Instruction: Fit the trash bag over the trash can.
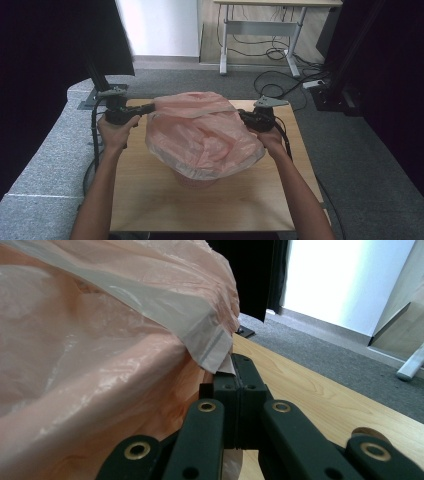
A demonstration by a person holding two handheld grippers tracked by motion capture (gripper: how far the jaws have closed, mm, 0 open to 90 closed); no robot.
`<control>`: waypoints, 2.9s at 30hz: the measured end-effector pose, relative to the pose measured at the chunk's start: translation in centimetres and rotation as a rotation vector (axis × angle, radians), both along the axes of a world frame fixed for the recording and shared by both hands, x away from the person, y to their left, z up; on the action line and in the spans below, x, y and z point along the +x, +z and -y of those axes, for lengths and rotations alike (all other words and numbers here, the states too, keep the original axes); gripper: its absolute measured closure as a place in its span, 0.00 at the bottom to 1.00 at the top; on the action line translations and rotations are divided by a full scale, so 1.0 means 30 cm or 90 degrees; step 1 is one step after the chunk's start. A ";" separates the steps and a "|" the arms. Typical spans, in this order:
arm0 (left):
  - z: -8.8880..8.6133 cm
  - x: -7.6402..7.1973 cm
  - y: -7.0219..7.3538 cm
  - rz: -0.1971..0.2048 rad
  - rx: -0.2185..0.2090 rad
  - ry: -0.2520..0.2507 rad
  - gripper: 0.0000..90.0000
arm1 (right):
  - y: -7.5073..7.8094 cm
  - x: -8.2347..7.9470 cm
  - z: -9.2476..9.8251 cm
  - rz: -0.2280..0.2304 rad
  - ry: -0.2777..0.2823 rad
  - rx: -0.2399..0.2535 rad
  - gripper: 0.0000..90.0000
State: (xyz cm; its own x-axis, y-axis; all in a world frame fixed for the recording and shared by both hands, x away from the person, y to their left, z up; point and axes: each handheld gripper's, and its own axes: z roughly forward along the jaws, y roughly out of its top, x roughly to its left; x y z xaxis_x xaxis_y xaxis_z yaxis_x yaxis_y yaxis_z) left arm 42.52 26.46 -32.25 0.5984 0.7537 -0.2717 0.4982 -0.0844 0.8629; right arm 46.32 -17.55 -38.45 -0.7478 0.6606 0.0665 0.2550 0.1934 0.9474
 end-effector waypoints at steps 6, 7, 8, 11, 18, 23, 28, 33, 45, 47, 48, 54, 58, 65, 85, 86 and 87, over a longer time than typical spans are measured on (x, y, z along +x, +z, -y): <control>-0.009 -0.016 0.021 0.022 0.067 0.038 1.00 | 0.007 -0.007 0.000 0.007 -0.002 -0.007 0.99; -0.010 -0.015 0.020 0.021 0.073 0.039 1.00 | 0.007 -0.008 -0.001 0.007 -0.002 -0.010 0.99; -0.009 -0.013 0.017 0.018 0.079 0.041 1.00 | 0.006 -0.010 -0.003 0.005 -0.001 -0.010 0.99; -0.007 -0.004 -0.001 0.012 0.067 0.033 1.00 | 0.005 -0.011 -0.011 0.007 0.001 -0.013 0.99; -0.017 0.020 -0.023 0.001 0.025 0.026 1.00 | -0.004 -0.003 -0.015 0.005 0.003 -0.015 0.99; 0.001 0.028 -0.055 -0.023 0.042 0.011 1.00 | -0.027 0.008 -0.023 -0.019 0.015 -0.022 0.99; 0.056 0.014 -0.088 -0.023 0.063 -0.015 1.00 | -0.060 0.011 -0.034 -0.042 0.026 -0.020 0.99; 0.079 -0.010 -0.063 -0.012 0.070 -0.024 1.00 | -0.047 -0.002 -0.010 -0.033 0.012 -0.018 0.99; -0.059 -0.186 0.014 0.051 -0.033 -0.007 0.63 | -0.009 -0.059 0.053 -0.013 0.009 -0.031 0.97; -0.058 -0.223 0.021 0.052 -0.043 -0.018 0.52 | -0.009 -0.061 0.051 -0.010 0.008 -0.037 0.96; -0.055 -0.238 0.024 0.046 -0.054 -0.031 0.47 | -0.009 -0.061 0.051 -0.009 0.007 -0.037 0.96; 0.002 -0.313 0.054 0.043 -0.043 -0.073 0.23 | -0.009 -0.062 0.050 -0.007 -0.001 -0.041 0.95; 0.059 -0.340 0.065 0.047 -0.007 -0.077 0.15 | -0.008 -0.065 0.050 -0.006 -0.004 -0.044 0.95; 0.124 -0.366 0.078 0.062 0.063 -0.035 0.19 | -0.008 -0.066 0.057 -0.007 -0.006 -0.044 0.95; 0.057 -0.264 0.070 0.017 0.078 0.010 1.00 | 0.021 -0.071 0.052 0.026 -0.020 -0.022 0.97; 0.052 -0.261 0.069 0.017 0.082 0.015 1.00 | 0.022 -0.073 0.049 0.028 -0.018 -0.023 0.97; 0.047 -0.256 0.068 0.015 0.089 0.021 1.00 | 0.023 -0.075 0.047 0.030 -0.016 -0.024 0.97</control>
State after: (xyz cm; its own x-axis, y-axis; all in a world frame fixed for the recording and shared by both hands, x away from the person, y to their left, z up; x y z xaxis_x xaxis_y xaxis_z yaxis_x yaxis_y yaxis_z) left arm 34.83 25.04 -30.22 0.5773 0.8028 -0.1492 0.4823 -0.1878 0.8556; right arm 44.08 -18.96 -37.76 -0.7325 0.6808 0.0058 0.2149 0.2231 0.9508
